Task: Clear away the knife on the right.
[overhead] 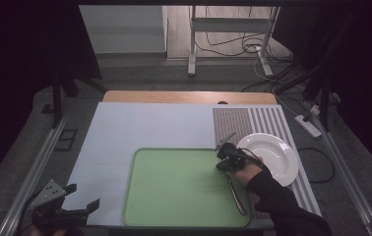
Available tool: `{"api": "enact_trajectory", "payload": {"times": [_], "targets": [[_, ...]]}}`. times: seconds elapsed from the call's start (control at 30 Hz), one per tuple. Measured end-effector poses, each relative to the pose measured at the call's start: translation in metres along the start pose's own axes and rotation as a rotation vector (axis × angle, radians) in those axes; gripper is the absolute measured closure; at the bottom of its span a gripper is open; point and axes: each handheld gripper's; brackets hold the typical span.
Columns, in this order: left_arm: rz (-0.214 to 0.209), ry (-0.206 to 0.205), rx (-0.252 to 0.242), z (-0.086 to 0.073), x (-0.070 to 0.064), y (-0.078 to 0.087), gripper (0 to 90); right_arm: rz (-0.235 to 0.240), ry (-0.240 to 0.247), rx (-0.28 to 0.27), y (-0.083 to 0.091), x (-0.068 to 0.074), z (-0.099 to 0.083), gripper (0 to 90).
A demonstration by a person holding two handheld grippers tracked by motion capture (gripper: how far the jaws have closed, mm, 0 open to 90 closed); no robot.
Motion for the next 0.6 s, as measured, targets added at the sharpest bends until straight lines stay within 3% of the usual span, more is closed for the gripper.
{"api": "enact_trajectory", "payload": {"times": [0.3,0.5,0.6], "targets": [[0.0,0.0,0.0,0.0,0.0,0.0,4.2,-0.023,-0.031,0.026,0.006,-0.011,-0.016,90.0],[-0.001,0.0,-0.001,0.0,0.0,0.0,4.1,-0.017,-0.064,0.037,0.008,-0.016,-0.019,89.2],[-0.001,0.0,-0.001,0.0,0.0,0.0,4.1,0.0,-0.074,0.017,0.01,-0.015,-0.017,86.6]]}}
Point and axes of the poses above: each handheld gripper's, and its own axes: y roughly backward along the jaws, z roughly out of its top, x roughly to its left, and after that the axes turned 11 degrees about -z, right-handed
